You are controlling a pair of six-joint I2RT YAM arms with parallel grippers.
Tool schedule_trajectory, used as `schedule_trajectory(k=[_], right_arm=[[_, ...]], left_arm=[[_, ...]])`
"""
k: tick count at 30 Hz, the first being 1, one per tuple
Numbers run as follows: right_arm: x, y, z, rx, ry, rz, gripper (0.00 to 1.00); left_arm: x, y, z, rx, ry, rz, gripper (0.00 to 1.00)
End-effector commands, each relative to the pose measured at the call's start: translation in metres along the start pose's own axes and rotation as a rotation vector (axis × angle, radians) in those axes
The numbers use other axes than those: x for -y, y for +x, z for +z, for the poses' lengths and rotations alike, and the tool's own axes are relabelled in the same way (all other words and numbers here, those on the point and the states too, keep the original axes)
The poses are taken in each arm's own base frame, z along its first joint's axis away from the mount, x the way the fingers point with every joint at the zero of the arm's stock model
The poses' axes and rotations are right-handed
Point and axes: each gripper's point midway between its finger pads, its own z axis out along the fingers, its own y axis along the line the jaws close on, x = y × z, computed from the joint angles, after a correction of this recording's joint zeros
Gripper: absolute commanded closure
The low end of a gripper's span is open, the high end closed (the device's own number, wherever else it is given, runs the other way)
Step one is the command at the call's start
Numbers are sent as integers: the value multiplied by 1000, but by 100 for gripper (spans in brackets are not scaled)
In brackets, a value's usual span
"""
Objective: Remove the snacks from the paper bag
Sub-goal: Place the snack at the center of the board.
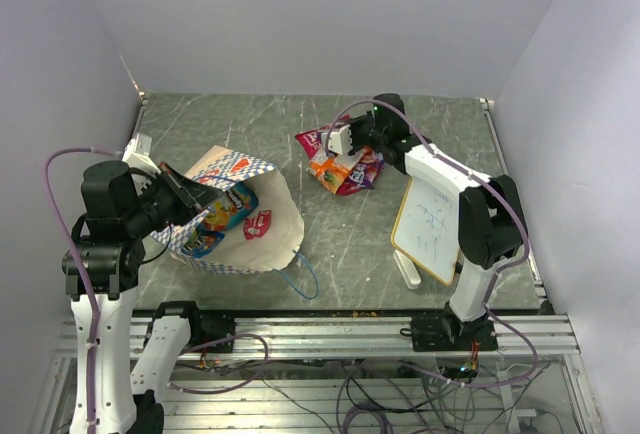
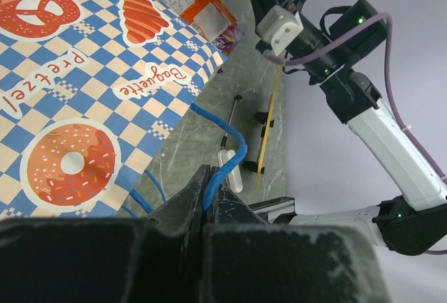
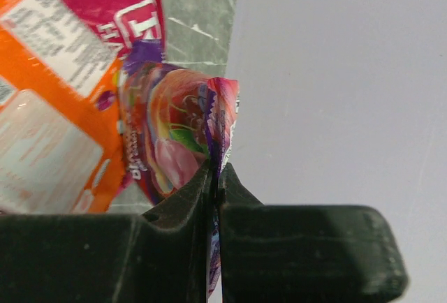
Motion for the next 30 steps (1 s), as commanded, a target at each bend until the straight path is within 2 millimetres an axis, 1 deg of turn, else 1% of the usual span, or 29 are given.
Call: schedule_trajectory(k=[1,2,7,8,12,14,16,18,20,21,23,24,28,30], right_arm=[[-8,-8,-14,22,26,-53,100],[-11,-10,-17,23,31,-57,100],[-43,-12,-24,19,8,-15,98],[-55,-11,-25,19,-6,-3,97],[-78,-15,-26,43,-33,42,91],[-101,-20,-28,67,-73,81,87],[-112,-27,-29,89,-84,93,84],[-118,-29,-30,85,-89,119,81],[-117,-27,-33,70,-85,141,74],[-113,-27,-35,60,-71,151,69],[-99,-29,-40,57,-28,175,57],[-90,-30,-44,57,1,192,53],[-55,-43,-59,87,80,294,45],[-46,-57,-66,126,103,350,41]], left_arm=[[7,-2,-3,8,23,9,93],[7,-2,-2,7,22,6,93],[7,-3,1,6,30,3,93],[7,-4,1,6,30,4,93],[7,-5,2,9,31,6,93],[7,-5,2,11,32,2,93],[8,-5,2,13,34,0,93],[8,-5,2,14,36,-3,93],[7,-5,2,15,36,-4,93],[7,-5,2,14,36,-5,93],[7,-4,2,16,37,-7,93],[7,-4,1,17,36,-7,93],[6,-2,2,18,38,-15,93],[5,-1,2,18,41,-18,93]])
